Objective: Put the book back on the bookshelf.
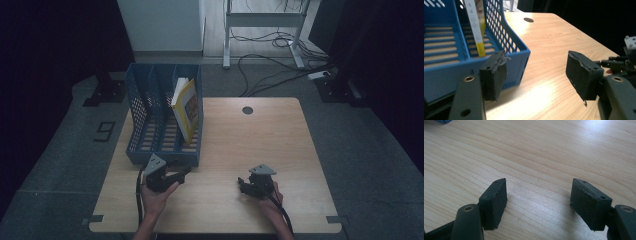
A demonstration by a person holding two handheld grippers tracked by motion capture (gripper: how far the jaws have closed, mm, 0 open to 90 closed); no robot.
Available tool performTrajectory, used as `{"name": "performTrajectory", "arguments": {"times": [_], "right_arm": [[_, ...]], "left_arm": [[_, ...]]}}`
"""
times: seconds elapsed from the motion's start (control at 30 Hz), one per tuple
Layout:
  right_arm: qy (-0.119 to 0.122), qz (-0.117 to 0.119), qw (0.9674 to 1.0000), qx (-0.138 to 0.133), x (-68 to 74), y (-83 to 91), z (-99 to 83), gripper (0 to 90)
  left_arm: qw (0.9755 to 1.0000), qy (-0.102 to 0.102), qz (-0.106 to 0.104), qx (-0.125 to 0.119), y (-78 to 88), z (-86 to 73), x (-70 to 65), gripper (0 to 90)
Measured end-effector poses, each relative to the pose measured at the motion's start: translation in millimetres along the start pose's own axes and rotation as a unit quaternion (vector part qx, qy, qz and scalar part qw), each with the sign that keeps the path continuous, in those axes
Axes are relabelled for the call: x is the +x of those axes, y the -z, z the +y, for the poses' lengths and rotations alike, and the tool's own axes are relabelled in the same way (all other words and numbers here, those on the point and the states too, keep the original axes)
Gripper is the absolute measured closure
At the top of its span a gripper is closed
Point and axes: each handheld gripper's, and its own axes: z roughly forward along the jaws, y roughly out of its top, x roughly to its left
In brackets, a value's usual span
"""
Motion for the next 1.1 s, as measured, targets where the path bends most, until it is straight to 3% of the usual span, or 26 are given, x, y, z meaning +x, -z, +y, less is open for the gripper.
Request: {"name": "performTrajectory", "arguments": {"times": [0.1, 0.33, 0.47, 0.87, 1.1], "right_arm": [[-0.001, 0.000, 1.0000, 0.000, 0.0, 0.0, 0.0, 28.9], [-0.001, 0.000, 1.0000, 0.000, 0.0, 0.0, 0.0, 28.8], [-0.001, 0.000, 1.0000, 0.000, 0.0, -0.1, 0.0, 28.8], [0.000, 0.000, 1.0000, 0.000, 0.1, -0.7, 0.7, 28.7], [-0.001, -0.001, 1.0000, 0.000, 0.3, -0.9, 0.7, 28.8]], "left_arm": [[1.0000, 0.001, -0.006, 0.007, 1.1, -9.9, -1.9, 35.6], [0.9984, -0.017, -0.017, 0.051, -10.0, -26.9, -6.3, 35.4], [0.9974, -0.014, -0.024, 0.066, -14.1, -32.3, -6.8, 35.6], [0.9961, 0.011, -0.032, 0.082, -17.5, -39.1, 2.0, 35.1], [0.9959, 0.012, -0.033, 0.084, -17.5, -39.3, 2.1, 35.1]]}}
